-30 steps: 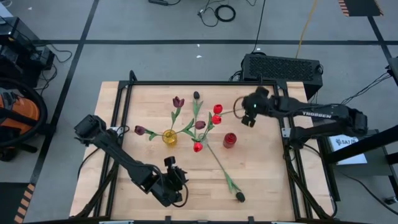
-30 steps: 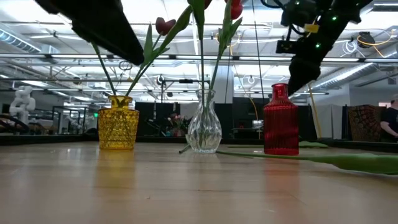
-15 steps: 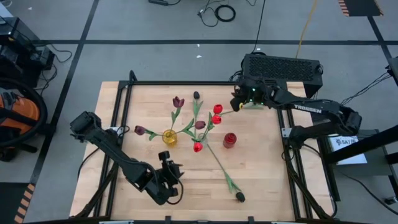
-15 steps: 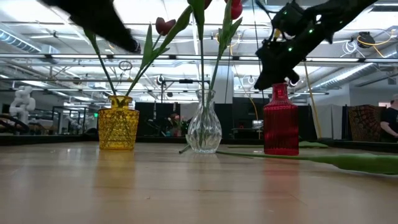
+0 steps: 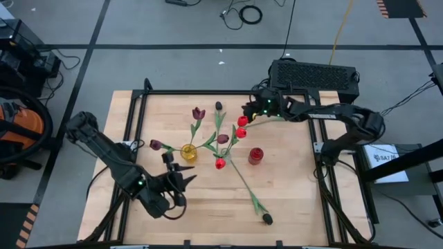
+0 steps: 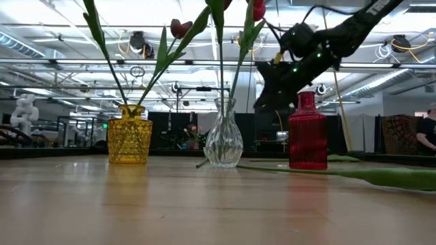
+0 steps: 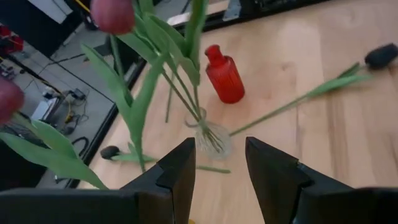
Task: Sort flowers into vase by color
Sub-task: Put the top left black tulip into the red vase
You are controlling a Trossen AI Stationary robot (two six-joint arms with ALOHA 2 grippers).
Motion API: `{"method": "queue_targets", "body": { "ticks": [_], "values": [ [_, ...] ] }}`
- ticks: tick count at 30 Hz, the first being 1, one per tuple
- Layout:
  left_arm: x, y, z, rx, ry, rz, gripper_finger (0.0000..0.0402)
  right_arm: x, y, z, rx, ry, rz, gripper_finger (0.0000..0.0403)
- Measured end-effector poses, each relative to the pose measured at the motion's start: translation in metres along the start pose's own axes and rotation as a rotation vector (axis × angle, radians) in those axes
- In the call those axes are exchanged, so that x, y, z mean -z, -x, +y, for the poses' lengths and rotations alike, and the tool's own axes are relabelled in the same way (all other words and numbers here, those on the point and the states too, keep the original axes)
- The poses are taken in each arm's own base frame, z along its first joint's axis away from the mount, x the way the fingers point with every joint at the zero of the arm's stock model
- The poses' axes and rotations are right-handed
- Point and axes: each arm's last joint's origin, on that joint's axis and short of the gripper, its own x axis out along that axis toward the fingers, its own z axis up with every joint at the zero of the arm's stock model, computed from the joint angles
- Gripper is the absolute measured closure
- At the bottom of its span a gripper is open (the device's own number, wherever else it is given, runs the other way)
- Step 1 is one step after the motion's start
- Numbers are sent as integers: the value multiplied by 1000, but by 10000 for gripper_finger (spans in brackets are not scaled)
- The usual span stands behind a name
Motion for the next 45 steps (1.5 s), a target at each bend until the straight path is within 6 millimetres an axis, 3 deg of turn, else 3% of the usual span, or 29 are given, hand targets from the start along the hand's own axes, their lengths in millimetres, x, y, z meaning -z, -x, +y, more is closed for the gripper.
{"method": "queue_targets", "body": {
  "ticks": [6, 16, 28, 36, 45],
  "values": [
    [-1, 1, 2, -8, 20, -13, 253, 4, -38, 1, -39, -102, 40, 267],
    [18, -5, -3, -17, 89, 21, 253, 3, -94, 5, -18, -271, 103, 262],
    [29, -5, -12, 20, 111, -2, 253, 8, -121, 37, -7, -317, 95, 188],
    [28, -3, -14, 29, 114, -7, 253, 14, -139, 45, 56, -296, 125, 186],
    [28, -3, -14, 32, 123, -13, 253, 17, -139, 45, 125, -277, 127, 206]
  ]
}}
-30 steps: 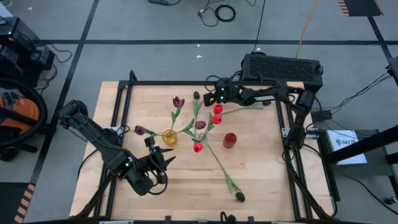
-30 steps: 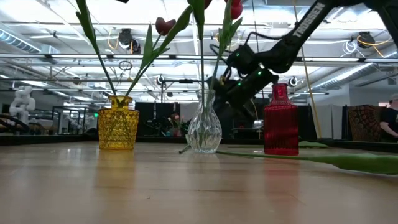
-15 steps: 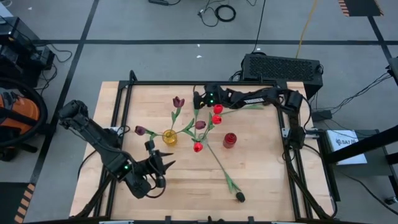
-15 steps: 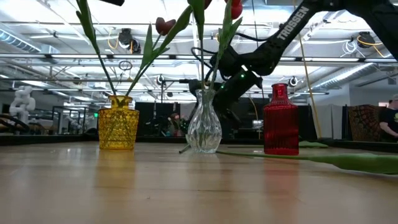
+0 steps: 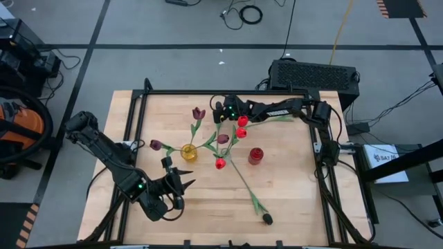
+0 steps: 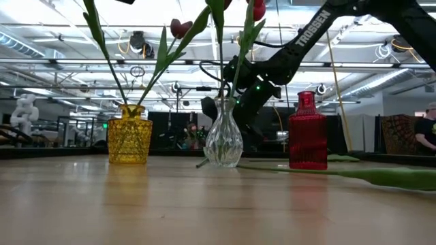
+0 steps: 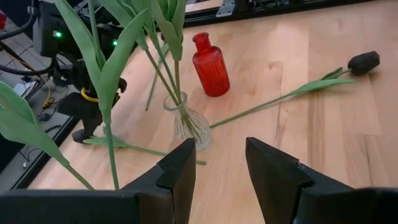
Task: Sort flowers into vase by color
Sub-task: Put the top left black tulip into the red vase
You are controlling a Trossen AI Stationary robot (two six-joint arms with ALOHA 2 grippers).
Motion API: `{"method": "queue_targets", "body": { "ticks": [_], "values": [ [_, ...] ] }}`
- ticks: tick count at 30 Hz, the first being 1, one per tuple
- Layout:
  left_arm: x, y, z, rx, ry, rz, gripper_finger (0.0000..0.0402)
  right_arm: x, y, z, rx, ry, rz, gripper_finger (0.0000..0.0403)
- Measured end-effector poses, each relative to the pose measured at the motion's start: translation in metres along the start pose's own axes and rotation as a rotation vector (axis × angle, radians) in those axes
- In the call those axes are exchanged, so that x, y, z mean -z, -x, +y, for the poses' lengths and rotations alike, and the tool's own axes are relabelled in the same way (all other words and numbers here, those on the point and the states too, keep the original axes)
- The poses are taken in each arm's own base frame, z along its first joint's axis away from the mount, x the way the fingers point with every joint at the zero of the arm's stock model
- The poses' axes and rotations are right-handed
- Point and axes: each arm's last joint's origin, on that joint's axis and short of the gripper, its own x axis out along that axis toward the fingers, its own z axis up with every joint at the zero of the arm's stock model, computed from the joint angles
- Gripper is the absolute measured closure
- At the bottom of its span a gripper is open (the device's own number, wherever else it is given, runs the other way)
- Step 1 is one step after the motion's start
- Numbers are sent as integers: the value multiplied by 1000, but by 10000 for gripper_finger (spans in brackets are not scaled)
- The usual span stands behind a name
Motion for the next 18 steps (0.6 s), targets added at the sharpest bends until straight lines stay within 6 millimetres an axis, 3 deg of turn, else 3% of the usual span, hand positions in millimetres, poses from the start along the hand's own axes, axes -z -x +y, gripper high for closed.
{"method": "queue_targets", "body": {
  "ticks": [8, 18],
  "values": [
    [0, 0, 0, 5, 4, -1, 253, 5, 1, 5, 1, -9, -9, 216],
    [0, 0, 0, 9, 3, 2, 253, 31, 8, 27, 61, 27, -45, 216]
  ]
}}
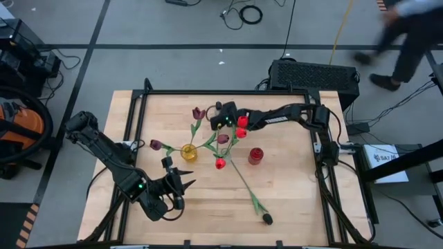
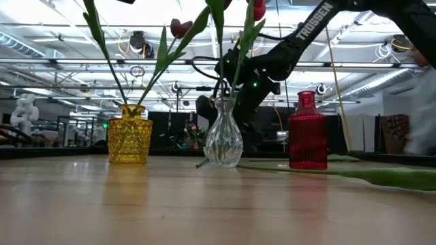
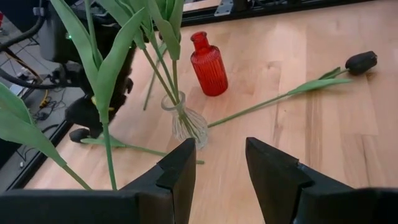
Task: Sort flowers into vase by color
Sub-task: Put the top left black tulip into the red vase
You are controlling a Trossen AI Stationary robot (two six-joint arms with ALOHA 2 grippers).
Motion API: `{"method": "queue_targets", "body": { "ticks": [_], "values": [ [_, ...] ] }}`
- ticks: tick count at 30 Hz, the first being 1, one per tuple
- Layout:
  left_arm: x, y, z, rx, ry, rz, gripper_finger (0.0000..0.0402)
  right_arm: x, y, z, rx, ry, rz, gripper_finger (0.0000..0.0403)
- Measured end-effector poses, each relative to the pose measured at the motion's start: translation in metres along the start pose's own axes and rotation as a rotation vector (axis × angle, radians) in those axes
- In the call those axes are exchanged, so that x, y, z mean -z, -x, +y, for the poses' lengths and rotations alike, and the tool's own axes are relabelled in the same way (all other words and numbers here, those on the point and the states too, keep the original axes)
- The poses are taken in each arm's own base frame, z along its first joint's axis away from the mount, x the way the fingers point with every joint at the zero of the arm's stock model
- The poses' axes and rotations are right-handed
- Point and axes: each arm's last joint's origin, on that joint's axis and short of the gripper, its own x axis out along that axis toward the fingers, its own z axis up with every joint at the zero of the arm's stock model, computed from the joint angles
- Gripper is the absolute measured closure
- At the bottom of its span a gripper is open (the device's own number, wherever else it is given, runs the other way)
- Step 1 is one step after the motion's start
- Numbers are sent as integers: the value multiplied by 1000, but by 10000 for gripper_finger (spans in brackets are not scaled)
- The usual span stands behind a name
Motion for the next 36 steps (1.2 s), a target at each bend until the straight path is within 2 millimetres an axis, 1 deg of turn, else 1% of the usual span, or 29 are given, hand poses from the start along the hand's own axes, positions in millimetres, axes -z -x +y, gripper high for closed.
{"method": "queue_targets", "body": {
  "ticks": [4, 7, 10, 17, 25, 29, 36],
  "values": [
    [0, 0, 0, 0, 0, 0, 253, 14, 6, 12, 15, 25, -15, 216],
    [0, 0, 0, 0, -1, 0, 253, 20, 6, 14, 39, 10, -40, 216],
    [0, 0, 0, 1, 0, 1, 253, 24, 2, 11, 57, 0, -30, 216],
    [0, 0, -1, 21, 2, 10, 253, 32, -19, 2, 39, -27, 5, 216],
    [0, 1, -1, 25, -1, 11, 253, 34, -22, 0, 42, 12, -4, 220],
    [0, 1, -1, 25, -1, 11, 253, 33, -23, -1, 39, 6, -11, 251],
    [0, 1, -1, 25, 0, 11, 253, 31, -25, -3, 59, 1, -29, 338]
  ]
}}
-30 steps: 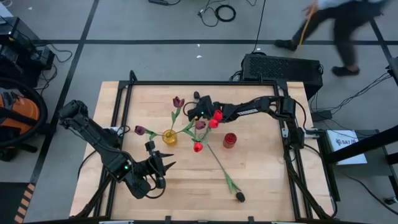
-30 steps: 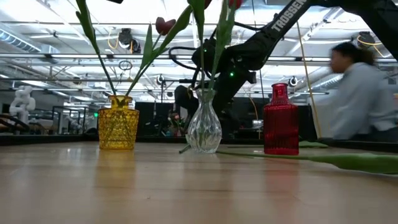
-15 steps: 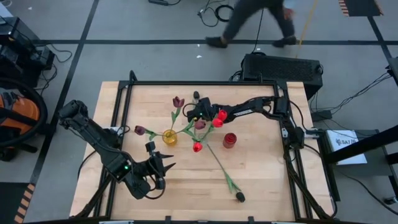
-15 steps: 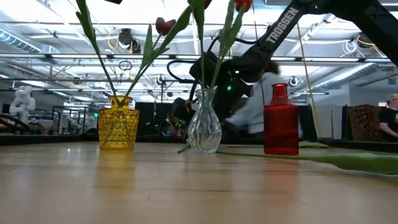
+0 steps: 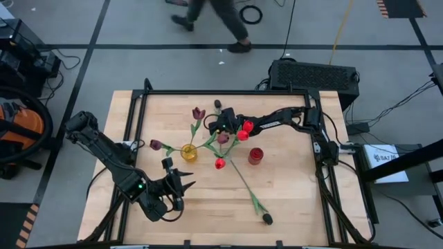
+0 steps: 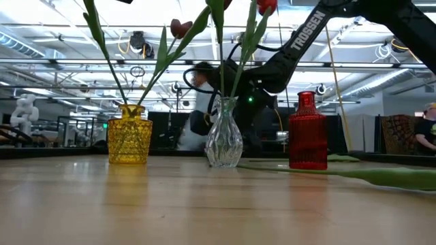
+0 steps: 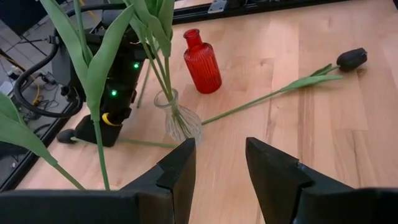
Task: Sort flowers into vase by color
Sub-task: Put the top left black tulip into the red vase
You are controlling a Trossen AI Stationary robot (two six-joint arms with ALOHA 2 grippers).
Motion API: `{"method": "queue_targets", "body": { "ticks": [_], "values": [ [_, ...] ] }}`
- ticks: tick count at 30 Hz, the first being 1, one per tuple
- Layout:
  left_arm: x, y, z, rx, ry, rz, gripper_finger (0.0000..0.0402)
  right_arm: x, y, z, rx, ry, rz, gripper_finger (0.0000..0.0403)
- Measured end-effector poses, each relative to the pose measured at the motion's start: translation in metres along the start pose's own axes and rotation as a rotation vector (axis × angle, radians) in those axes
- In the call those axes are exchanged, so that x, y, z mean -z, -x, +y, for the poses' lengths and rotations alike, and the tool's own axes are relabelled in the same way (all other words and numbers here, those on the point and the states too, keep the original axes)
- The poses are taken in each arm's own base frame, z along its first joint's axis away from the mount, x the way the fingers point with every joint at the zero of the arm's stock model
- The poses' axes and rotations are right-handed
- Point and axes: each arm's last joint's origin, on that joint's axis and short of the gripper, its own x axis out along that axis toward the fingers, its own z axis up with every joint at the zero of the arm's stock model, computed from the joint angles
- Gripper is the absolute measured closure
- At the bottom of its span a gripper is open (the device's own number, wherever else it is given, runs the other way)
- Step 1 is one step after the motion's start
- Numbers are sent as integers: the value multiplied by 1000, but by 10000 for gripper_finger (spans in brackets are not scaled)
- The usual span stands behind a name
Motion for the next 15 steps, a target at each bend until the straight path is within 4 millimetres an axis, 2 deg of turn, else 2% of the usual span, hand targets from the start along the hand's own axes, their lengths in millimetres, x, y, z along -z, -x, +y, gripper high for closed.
{"method": "queue_targets", "body": {
  "ticks": [6, 15],
  "values": [
    [0, 0, 0, 0, 0, 0, 253, -1, -1, 0, -2, -10, -27, 396],
    [0, 0, 0, 7, 2, 4, 253, -9, 0, 7, -62, -52, -114, 390]
  ]
}}
